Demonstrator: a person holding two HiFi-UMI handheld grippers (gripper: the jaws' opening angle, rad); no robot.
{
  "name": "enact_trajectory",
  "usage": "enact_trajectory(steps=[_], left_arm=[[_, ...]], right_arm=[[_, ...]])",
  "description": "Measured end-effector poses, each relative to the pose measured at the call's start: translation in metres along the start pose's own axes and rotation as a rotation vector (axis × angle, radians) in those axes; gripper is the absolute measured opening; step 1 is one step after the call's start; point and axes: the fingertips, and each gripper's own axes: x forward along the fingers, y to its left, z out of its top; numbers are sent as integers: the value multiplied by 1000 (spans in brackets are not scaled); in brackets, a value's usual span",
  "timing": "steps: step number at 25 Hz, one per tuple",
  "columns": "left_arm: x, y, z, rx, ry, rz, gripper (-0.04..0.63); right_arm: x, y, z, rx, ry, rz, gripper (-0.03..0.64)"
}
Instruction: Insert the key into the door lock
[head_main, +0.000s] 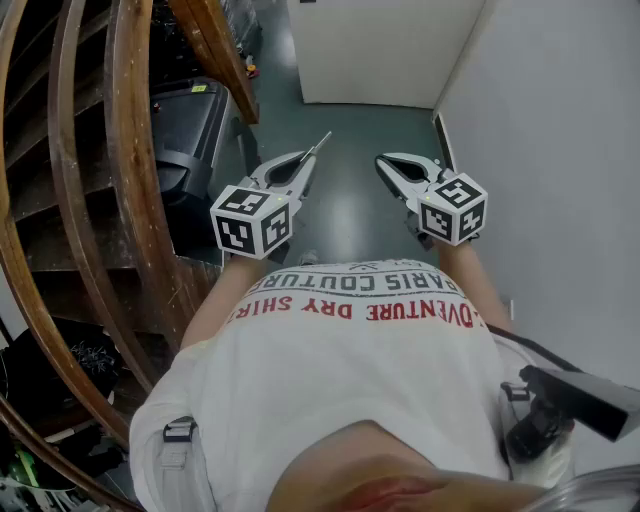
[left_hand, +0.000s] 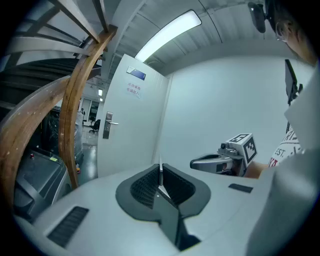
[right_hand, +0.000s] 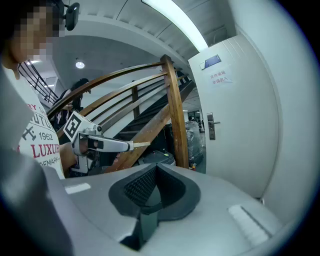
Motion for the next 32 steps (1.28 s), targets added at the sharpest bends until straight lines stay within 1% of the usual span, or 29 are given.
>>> enact_trajectory(steps=[10, 15, 19, 21, 24, 27, 29, 32], left_arm=[[7, -11, -3, -18, 13, -7, 23], [16, -18, -3, -11, 12, -5, 22], [20, -17, -6, -32, 19, -12, 23], [25, -13, -7, -30, 25, -7, 23], [42, 3, -12, -38, 32, -3, 23], [68, 31, -17, -57, 50, -15, 23], [93, 55, -17, -64, 58, -19, 23], [142, 100, -9, -90, 62, -19, 23]], right_arm=[[-14, -5, 3, 0, -14, 10, 2], [-23, -13, -2, 15, -31, 13, 2], [-23, -19, -5, 36, -44, 16, 3], [-18, -25, -10, 47, -37, 20, 3], [-4, -41, -23, 55, -15, 17, 3], [20, -65, -28, 73, -4, 10, 3], [41, -88, -32, 80, 5, 3, 3], [79, -136, -33, 95, 23, -11, 3]])
